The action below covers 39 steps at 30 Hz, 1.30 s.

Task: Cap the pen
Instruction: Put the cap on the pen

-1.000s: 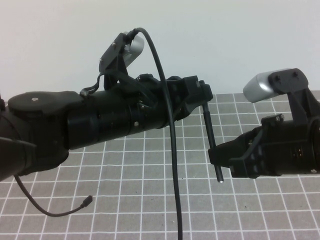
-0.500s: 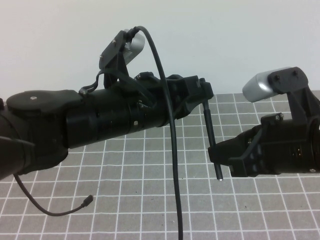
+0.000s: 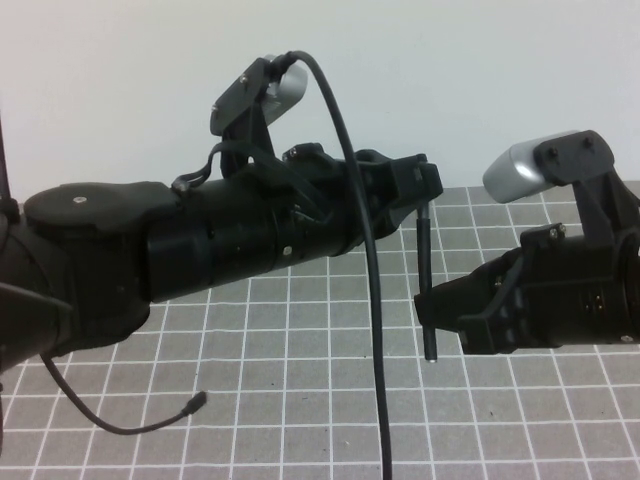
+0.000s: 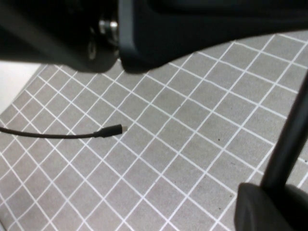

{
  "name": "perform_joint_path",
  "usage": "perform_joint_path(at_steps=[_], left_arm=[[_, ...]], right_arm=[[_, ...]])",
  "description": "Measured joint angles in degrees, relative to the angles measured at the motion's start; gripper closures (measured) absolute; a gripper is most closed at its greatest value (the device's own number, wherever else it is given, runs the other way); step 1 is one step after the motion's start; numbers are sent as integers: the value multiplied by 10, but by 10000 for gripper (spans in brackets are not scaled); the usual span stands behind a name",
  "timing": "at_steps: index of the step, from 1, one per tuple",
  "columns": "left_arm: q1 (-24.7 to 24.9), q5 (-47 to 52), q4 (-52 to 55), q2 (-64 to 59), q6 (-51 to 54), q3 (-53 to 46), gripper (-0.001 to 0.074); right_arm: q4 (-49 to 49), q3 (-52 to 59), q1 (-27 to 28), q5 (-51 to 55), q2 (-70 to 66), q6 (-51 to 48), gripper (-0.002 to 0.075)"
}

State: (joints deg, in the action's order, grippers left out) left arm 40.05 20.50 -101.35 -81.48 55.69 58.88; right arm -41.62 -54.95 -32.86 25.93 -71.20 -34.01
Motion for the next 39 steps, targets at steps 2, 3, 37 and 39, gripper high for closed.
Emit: perform_joint_path(at_steps=[2, 3, 37, 39], left_arm=[[1, 2, 0, 1, 1, 0, 662], [1, 3, 0, 1, 1, 0, 662], [5, 67, 12, -1, 15, -10, 584], [-5, 73, 18, 0, 15, -9, 549]], right_arm=[[1, 0, 0, 2, 0, 0, 671], [2, -1, 0, 2, 0, 0, 671], [9, -17, 41, 58, 25, -8, 673], [7, -14, 41, 64, 26, -10, 673]])
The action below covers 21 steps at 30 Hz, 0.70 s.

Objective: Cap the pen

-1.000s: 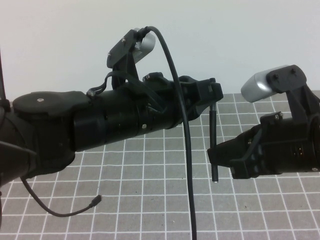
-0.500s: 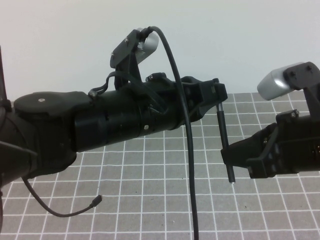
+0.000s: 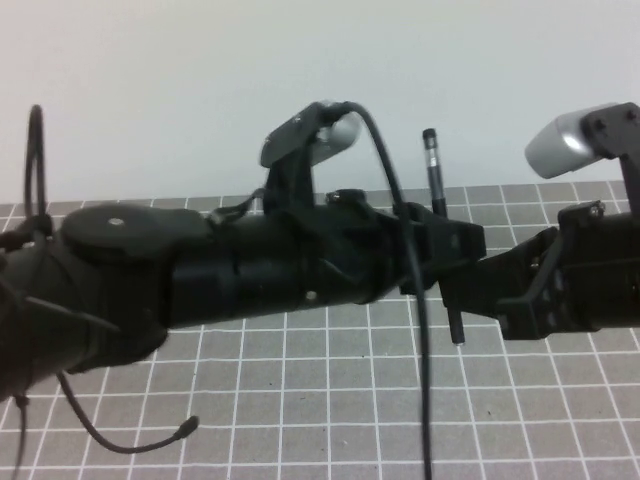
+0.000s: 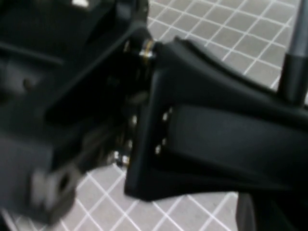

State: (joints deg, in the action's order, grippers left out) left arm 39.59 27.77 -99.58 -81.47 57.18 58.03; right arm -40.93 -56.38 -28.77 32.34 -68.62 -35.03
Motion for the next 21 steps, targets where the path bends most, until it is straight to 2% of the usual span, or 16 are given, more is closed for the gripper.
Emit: perform_joint_path(at_steps=[5, 17, 19, 21], left_arm=[[-40, 5, 4, 30, -6, 5, 521], [-143, 22, 3, 96, -8, 10, 521], [-153, 50, 15, 100, -14, 10, 550], [-156, 71, 72, 103, -35, 10, 610]], right_arm=[[-5, -1, 0, 13, 0, -2, 674], [-11, 57, 0, -3, 0, -3, 674], [-11, 71, 0, -21, 0, -3, 674], [-12, 86, 0, -36, 0, -3, 674]])
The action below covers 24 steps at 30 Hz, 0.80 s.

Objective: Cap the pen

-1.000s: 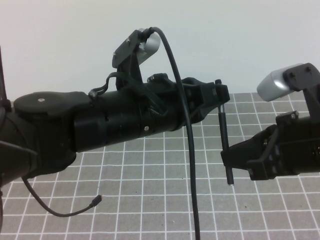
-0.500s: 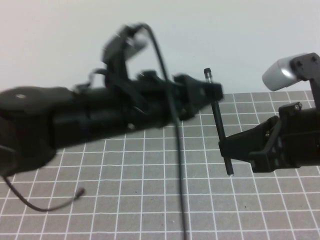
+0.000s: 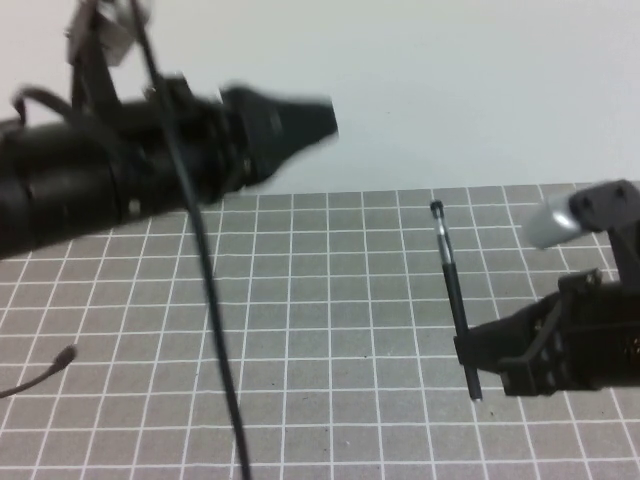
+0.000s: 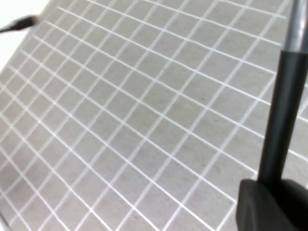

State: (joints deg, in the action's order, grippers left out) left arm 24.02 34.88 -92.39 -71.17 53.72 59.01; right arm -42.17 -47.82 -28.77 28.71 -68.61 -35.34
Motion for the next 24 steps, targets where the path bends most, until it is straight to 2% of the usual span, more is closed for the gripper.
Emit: perform_joint_path(at_steps=[2, 4, 10, 17, 20, 24], left_arm=[[0, 23, 75, 1, -21, 0, 682], [0, 36, 148, 1, -60, 0, 713], [0, 18, 309, 7, -168, 0, 733], [0, 18, 397, 42, -223, 0, 736], [0, 19, 427, 61, -245, -7, 736], [0, 21, 471, 95, -274, -31, 736]], right_arm=[[3, 9, 0, -3, -2, 0, 674], [3, 9, 0, 4, -13, -1, 674], [9, 9, 0, -15, -99, -9, 674], [20, -12, 0, -37, -212, -14, 664], [20, -33, 0, -38, -251, -16, 618], [20, -51, 0, -36, -271, -17, 501]])
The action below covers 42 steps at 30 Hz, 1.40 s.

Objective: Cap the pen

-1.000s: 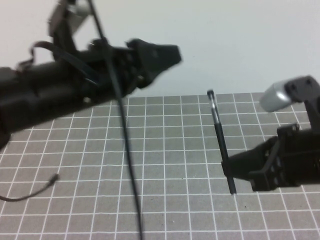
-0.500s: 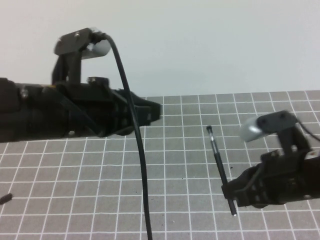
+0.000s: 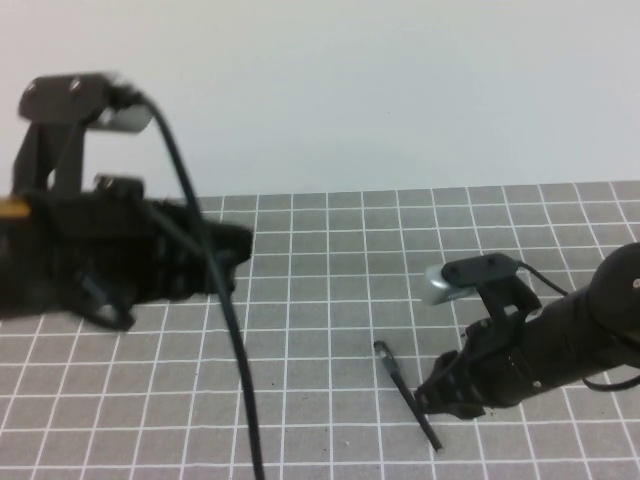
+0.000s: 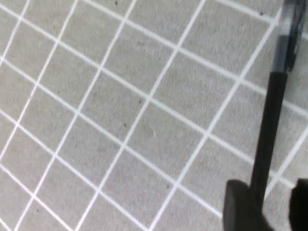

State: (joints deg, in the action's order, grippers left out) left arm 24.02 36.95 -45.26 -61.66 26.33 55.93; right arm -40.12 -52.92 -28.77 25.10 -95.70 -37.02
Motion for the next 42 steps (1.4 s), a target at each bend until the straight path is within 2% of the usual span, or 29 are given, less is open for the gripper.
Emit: perform_joint_path(at_steps=[3, 8, 11, 14, 16, 19, 26, 30, 36, 42], left_arm=[[0, 7, 36, 27, -28, -24, 736], [0, 8, 65, 94, -59, -78, 736], [0, -5, 82, 141, -88, -114, 736], [0, -8, 90, 185, -105, -155, 736], [0, -11, 85, 209, -112, -184, 736], [0, -28, 55, 239, -114, -218, 736], [0, -52, -16, 287, -74, -248, 736], [0, -54, -23, 287, -69, -259, 736], [0, -96, -27, 287, -68, -264, 736], [0, -132, -42, 287, -68, -265, 736]], right_arm=[[0, -6, 0, -4, 0, 0, 463], [3, -9, 0, 0, 0, 0, 456], [13, -9, 0, 6, 4, 0, 508], [14, -9, 0, 8, 33, 0, 635], [14, -9, 0, 5, 65, -6, 688], [43, -9, 0, 5, 126, -9, 717], [83, -3, 0, 13, 295, -8, 726], [121, 49, 0, -33, 401, -8, 727], [156, 201, 0, -136, 543, -8, 727], [155, 314, 0, -227, 589, -8, 727]])
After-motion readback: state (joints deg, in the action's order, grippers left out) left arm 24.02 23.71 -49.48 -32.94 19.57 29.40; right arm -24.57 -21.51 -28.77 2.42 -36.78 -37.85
